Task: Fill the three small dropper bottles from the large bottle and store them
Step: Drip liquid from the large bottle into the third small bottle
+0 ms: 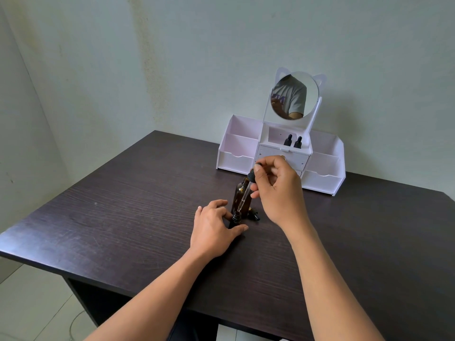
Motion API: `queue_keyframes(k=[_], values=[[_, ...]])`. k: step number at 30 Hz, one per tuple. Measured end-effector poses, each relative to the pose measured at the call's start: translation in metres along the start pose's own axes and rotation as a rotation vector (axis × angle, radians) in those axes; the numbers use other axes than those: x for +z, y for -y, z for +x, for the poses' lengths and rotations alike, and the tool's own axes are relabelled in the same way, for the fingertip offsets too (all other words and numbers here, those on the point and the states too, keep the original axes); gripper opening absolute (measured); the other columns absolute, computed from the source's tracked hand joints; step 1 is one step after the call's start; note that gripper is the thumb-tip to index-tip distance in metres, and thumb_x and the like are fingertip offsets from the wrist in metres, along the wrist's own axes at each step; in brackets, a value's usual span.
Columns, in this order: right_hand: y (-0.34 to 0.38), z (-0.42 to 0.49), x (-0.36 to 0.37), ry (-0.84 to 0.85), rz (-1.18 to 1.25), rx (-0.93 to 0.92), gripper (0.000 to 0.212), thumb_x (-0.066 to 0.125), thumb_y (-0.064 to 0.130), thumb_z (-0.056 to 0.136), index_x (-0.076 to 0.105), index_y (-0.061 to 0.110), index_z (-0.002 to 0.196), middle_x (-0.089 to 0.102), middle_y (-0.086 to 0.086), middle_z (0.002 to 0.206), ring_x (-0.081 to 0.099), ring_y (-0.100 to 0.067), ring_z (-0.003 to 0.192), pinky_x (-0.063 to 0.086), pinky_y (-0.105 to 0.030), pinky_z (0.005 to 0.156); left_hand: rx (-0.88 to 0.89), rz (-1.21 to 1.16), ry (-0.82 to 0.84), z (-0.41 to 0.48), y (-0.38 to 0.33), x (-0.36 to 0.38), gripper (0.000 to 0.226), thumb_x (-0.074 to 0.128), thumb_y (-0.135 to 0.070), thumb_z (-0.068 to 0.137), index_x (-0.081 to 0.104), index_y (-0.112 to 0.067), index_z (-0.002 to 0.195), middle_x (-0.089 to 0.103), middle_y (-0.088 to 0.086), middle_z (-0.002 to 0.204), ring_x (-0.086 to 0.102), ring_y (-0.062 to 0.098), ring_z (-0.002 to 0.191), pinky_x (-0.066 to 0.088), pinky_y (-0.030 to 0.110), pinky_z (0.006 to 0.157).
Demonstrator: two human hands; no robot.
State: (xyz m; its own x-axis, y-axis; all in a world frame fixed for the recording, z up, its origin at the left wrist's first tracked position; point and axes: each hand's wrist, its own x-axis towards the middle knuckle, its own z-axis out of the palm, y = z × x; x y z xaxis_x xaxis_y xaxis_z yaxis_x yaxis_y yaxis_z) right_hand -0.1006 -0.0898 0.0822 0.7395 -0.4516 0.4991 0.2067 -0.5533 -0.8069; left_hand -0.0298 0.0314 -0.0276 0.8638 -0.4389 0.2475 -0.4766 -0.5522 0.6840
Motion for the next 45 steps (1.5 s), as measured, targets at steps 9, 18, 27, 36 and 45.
queue_keyframes(k=[9,18,27,36,45], values=[[-0.0028,0.0013,0.0018,0.016,-0.028,-0.004,0.008,0.057,0.019,0.101,0.059,0.014,0.106,0.065,0.001,0.088,0.07,-0.014,0.068,0.06,-0.026,0.058,0.002,-0.001,0.003,0.0002,-0.0006,-0.0009,0.031,0.076,-0.06,0.073,0.065,-0.033,0.085,0.048,-0.011,0.145,0.041,0.01,0.133,0.017,0.048,0.121],[-0.0068,0.0019,0.0032,0.02,-0.023,0.004,0.006,0.057,0.02,0.101,0.06,0.016,0.104,0.066,0.0,0.086,0.069,-0.012,0.067,0.06,-0.029,0.059,0.009,-0.017,0.0,-0.0011,-0.0016,-0.0027,0.031,0.077,-0.059,0.074,0.065,-0.032,0.085,0.048,-0.011,0.145,0.04,0.01,0.134,0.016,0.047,0.121],[-0.0084,0.0027,0.0035,0.022,-0.035,0.002,0.004,0.056,0.021,0.101,0.059,0.018,0.102,0.066,-0.001,0.087,0.069,-0.011,0.067,0.059,-0.025,0.058,0.005,-0.013,0.004,-0.0003,-0.0008,-0.002,0.034,0.076,-0.059,0.074,0.068,-0.029,0.088,0.047,-0.011,0.145,0.041,0.01,0.133,0.016,0.047,0.121],[-0.0093,0.0028,0.0034,0.028,-0.05,0.007,0.008,0.056,0.022,0.101,0.059,0.016,0.105,0.066,-0.001,0.089,0.069,-0.01,0.068,0.059,-0.025,0.059,0.008,-0.009,0.0,-0.0006,-0.0007,-0.0014,0.034,0.076,-0.059,0.073,0.068,-0.029,0.088,0.047,-0.011,0.145,0.041,0.009,0.134,0.015,0.046,0.121],[-0.0082,0.0024,0.0037,0.035,-0.053,0.009,0.006,0.055,0.021,0.102,0.059,0.017,0.103,0.066,0.0,0.088,0.069,-0.009,0.068,0.057,-0.021,0.058,0.003,-0.01,0.005,-0.0007,-0.0023,-0.0026,0.032,0.077,-0.059,0.073,0.064,-0.031,0.084,0.047,-0.011,0.145,0.041,0.01,0.134,0.015,0.047,0.121]])
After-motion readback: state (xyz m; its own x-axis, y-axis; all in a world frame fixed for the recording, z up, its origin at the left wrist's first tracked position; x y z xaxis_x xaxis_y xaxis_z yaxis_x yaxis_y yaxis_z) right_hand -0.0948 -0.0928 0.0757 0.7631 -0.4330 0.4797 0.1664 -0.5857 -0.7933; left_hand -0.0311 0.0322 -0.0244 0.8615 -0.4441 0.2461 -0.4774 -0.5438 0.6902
